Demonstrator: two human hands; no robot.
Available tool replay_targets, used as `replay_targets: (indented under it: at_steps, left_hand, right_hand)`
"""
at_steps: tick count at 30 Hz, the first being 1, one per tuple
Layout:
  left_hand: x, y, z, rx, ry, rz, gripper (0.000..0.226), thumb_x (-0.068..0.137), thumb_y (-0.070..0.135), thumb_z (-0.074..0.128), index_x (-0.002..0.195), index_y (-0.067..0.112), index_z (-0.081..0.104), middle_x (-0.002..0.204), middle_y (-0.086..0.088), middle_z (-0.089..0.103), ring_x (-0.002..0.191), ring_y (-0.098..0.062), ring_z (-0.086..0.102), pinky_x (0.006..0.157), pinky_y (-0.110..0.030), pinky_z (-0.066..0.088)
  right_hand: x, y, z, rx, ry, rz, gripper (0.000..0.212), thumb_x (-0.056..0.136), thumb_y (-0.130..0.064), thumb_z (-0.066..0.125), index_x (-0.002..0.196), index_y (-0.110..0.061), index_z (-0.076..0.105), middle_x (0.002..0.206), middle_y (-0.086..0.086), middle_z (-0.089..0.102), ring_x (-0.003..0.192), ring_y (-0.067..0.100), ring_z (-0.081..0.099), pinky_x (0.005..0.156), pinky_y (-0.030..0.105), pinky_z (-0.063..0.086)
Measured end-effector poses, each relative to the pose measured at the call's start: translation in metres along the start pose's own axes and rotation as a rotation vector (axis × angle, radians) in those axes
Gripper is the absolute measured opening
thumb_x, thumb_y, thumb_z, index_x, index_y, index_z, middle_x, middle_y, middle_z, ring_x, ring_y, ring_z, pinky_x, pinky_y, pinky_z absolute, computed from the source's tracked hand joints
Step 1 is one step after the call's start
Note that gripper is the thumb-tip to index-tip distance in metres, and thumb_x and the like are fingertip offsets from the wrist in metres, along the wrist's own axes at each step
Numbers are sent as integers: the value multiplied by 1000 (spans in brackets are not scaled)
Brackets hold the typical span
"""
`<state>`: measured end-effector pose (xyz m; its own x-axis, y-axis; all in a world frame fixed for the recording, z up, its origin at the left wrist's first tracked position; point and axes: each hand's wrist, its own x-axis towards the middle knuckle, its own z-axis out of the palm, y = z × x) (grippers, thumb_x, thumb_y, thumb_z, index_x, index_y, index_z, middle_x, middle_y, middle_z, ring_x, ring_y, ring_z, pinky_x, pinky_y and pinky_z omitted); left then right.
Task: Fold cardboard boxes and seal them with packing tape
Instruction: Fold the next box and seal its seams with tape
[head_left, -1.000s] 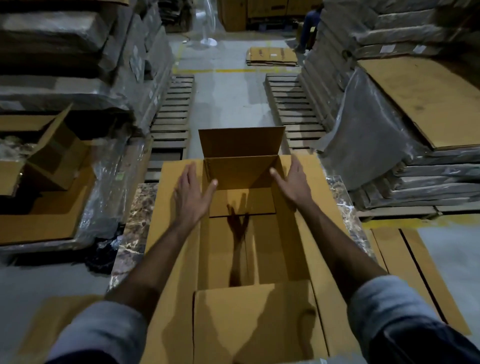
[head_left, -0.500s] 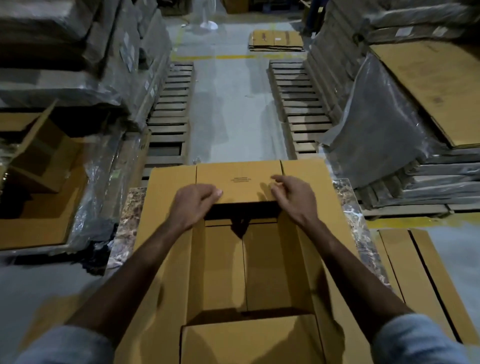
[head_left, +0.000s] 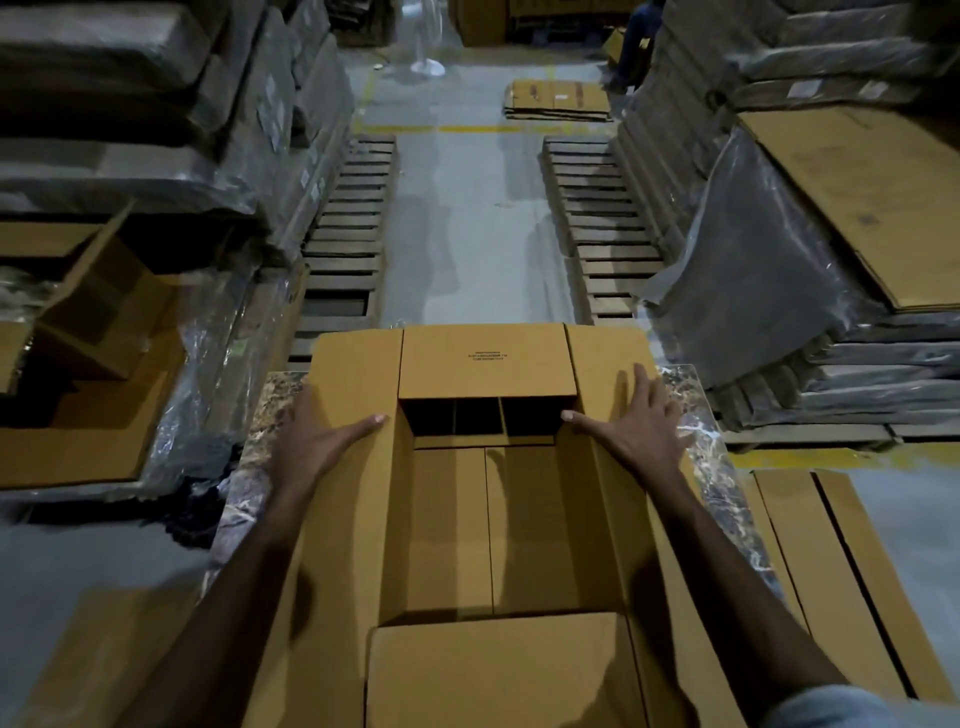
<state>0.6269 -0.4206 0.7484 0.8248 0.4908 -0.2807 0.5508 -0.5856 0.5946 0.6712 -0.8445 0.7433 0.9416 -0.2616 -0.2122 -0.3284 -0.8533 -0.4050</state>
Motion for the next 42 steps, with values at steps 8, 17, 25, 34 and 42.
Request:
replay_targets:
  at_steps: [8, 17, 25, 34, 42]
  left_hand:
    - [-43, 37, -64, -396, -77, 171, 55, 88, 20, 83, 138, 17, 61, 113, 0, 66, 106, -24, 67, 87, -37, 52]
    - [-129, 66, 15, -306, -222, 426, 77, 91, 87, 22, 158, 51, 28, 165, 4, 37, 149, -24, 41, 120, -56, 34]
    - [-169, 10, 82, 482, -74, 587, 64, 102, 73, 14, 162, 50, 12, 175, 6, -3, 161, -25, -6, 121, -69, -1]
    - [-173, 11, 78, 425, -74, 481, 83, 93, 84, 24, 164, 42, 13, 175, -3, -9, 160, -31, -7, 123, -67, 13]
    - [-185, -52, 51, -470, -289, -95, 149, 28, 73, 96, 157, 26, 38, 150, -10, 55, 127, -32, 62, 100, -58, 54]
  right_hand:
    - [-46, -5, -85, 324, 70, 20, 115, 68, -62, 87, 159, -27, 27, 153, 14, 50, 135, 39, 50, 100, 53, 47]
    - [-140, -59, -37, 494, -161, -384, 54, 109, -55, 33, 159, -36, 32, 161, -7, 40, 145, 14, 38, 121, 42, 30]
    - [-159, -37, 59, -225, 5, -298, 69, 96, -80, 9, 159, -55, 1, 172, -7, -10, 159, 31, -10, 116, 75, 10]
    - [-159, -39, 47, -164, -66, -156, 102, 80, -96, 27, 163, -42, -1, 173, 3, -10, 156, 45, 8, 114, 68, 33]
    - [-208, 30, 33, 585, -263, 235, 98, 42, -87, 83, 123, -34, 67, 111, -10, 76, 94, 12, 73, 91, 41, 61]
